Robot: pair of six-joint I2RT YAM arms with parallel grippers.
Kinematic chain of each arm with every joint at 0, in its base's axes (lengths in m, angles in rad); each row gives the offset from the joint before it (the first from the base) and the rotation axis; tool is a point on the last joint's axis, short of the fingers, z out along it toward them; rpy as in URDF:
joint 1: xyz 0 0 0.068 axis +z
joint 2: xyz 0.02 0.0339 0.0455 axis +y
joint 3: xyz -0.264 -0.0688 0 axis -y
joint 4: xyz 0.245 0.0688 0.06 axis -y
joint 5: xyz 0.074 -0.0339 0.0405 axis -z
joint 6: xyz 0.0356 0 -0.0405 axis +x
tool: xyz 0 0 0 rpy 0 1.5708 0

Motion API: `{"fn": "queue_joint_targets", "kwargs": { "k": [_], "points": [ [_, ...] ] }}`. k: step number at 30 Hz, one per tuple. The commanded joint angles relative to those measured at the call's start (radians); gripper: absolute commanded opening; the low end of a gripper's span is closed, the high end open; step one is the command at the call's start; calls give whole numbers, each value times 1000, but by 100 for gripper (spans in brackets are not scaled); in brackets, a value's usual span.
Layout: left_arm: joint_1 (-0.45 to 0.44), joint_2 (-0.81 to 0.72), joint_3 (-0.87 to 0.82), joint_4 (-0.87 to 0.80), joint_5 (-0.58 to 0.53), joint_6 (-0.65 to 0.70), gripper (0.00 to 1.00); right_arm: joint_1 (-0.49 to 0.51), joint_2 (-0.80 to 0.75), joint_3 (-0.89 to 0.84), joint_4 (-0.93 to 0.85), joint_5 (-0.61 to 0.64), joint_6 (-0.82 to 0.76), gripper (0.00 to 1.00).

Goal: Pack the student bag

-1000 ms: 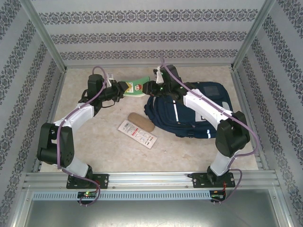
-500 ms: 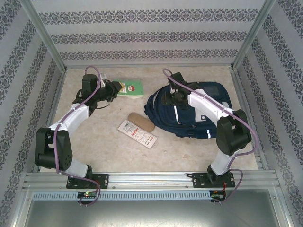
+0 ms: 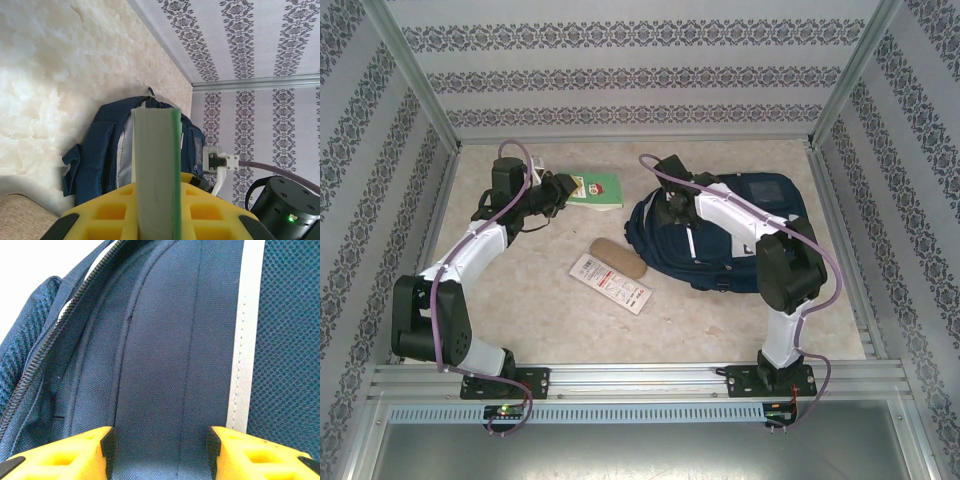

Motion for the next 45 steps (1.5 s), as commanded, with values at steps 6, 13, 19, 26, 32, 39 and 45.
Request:
{"fn": "queue_joint_targets", "kwargs": {
  "k": [6, 13, 19, 26, 32, 39, 45],
  "points": [
    [-3, -48, -18, 3, -1, 37, 1, 70, 33, 42, -58, 86, -37, 52],
    [-3, -53, -27, 3, 1, 37, 0, 54, 55, 11, -62, 92, -24, 27],
    [-9, -42, -37, 29, 2, 27, 1, 44, -62, -6, -30, 104, -59, 0],
    [-90, 41, -20, 102, -29, 6, 1, -22, -254, 54, -15, 3, -98, 0],
    [-198, 171, 42, 202, -77, -38, 2, -95, -357, 98, -13, -151, -111, 0],
    [-340, 356, 197, 292, -122, -85, 1, -176, -420, 92, 12, -286, -59, 0],
    [-402, 484, 338, 278, -176, -99, 1, -224, -456, 46, 59, -432, -19, 0]
  ]
}}
